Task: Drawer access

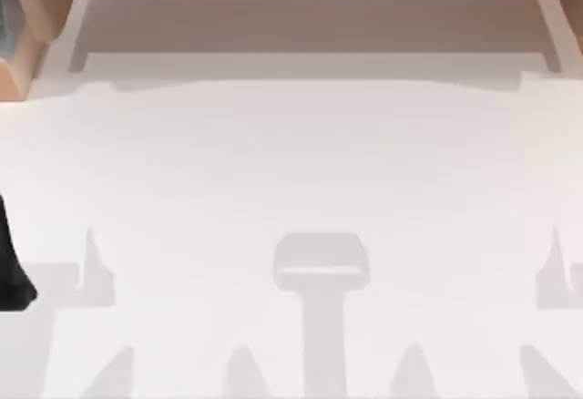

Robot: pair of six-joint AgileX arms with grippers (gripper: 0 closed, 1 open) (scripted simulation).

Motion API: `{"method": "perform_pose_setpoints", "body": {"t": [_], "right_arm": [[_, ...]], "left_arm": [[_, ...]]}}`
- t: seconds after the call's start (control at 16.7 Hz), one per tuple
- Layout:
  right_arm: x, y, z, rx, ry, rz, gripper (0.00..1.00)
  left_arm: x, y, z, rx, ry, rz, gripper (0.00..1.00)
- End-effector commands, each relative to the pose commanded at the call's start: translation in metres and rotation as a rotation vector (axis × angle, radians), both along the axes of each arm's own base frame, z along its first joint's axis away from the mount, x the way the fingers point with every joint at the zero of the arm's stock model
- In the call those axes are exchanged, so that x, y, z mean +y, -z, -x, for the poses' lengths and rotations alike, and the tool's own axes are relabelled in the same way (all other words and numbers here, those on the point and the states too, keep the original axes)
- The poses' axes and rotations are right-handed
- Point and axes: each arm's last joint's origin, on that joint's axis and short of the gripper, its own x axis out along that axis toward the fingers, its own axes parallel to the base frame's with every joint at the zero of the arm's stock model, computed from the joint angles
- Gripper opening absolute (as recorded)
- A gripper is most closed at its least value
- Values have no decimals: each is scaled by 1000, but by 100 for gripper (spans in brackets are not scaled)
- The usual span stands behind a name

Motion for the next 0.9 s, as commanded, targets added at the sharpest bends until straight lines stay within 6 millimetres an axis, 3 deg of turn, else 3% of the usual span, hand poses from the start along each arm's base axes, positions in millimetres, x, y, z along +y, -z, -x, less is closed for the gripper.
{"method": "perform_pose_setpoints", "body": {"t": [0.18, 0.48, 0.9], "right_arm": [[-1, -4, 0, -6, -2, 1, 100], [-12, -52, -9, -32, -4, 6, 100], [-57, -118, -61, 4, 1, -3, 100]], "left_arm": [[0, 0, 0, 0, 0, 0, 100], [0, 0, 0, 0, 0, 0, 100], [0, 0, 0, 0, 0, 0, 100]]}}
